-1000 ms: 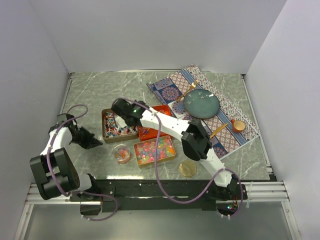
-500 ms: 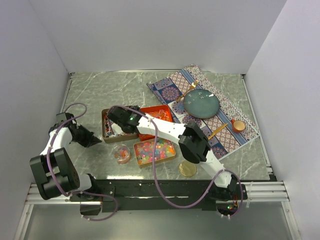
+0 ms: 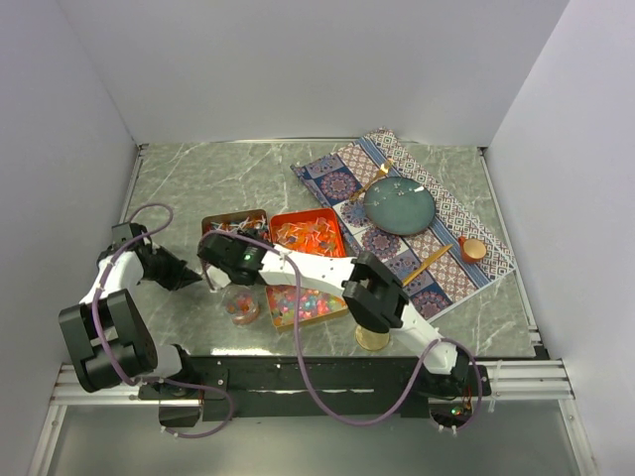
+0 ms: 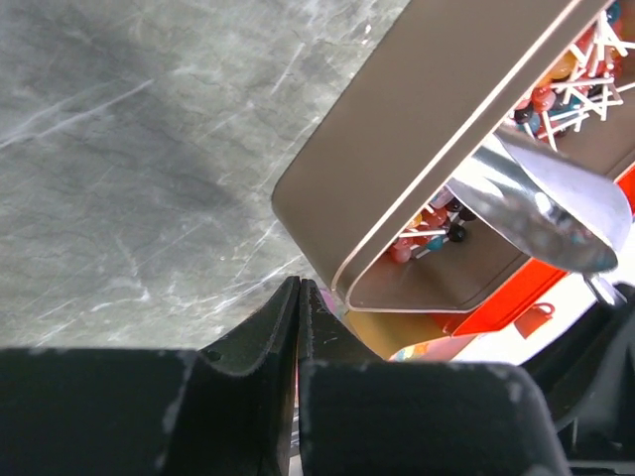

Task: Pack the candies
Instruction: Scoop the fake candies from the storage box.

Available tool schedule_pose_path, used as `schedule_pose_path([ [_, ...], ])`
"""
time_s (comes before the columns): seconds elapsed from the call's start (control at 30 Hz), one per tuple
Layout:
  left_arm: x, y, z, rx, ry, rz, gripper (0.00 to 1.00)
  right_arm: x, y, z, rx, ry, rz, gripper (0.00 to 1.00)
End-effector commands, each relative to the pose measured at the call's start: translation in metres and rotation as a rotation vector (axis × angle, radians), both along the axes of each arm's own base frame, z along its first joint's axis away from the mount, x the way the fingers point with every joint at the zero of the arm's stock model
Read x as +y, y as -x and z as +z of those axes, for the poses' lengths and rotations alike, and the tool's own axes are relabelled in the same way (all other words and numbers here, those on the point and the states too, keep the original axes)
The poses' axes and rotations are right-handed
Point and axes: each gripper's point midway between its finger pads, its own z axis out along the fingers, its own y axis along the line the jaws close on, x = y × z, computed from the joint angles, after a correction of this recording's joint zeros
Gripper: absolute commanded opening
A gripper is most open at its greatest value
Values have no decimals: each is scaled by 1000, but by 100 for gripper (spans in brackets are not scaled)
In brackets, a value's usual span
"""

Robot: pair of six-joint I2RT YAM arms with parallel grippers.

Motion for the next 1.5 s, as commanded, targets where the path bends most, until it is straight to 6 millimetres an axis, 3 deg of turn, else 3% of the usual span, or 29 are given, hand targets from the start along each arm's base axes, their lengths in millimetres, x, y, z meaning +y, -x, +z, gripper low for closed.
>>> schedule_pose_path([
  [0.0,-1,-10,13,-84,4,-28,7,53,23,-27,67,470,527,0],
  [0.17,-3,-8,12,-92,5,-37,6,55,31,-42,175,366,507,0],
  [0.37,-2,-7,5,-73,2,-38,5,35,58,-62,357,276,511,0],
  [0.43,0,-8,1,-60,-3,-40,4,37,62,-59,405,233,525,0],
  [0.7,11,-18,-1,-48,-46,-56,2,30,52,-48,525,131,572,0],
  [0.83,11,-17,-2,-55,-56,-66,2,25,46,-55,574,101,565,0],
  [1.1,10,-21,0,-86,-53,-92,2,50,52,-55,685,-58,566,0],
  [1.3,13,-26,4,-97,-62,-113,2,39,50,-73,776,-107,520,0],
  [1.47,12,-26,7,-108,-66,-136,3,35,59,-70,913,-205,475,0],
])
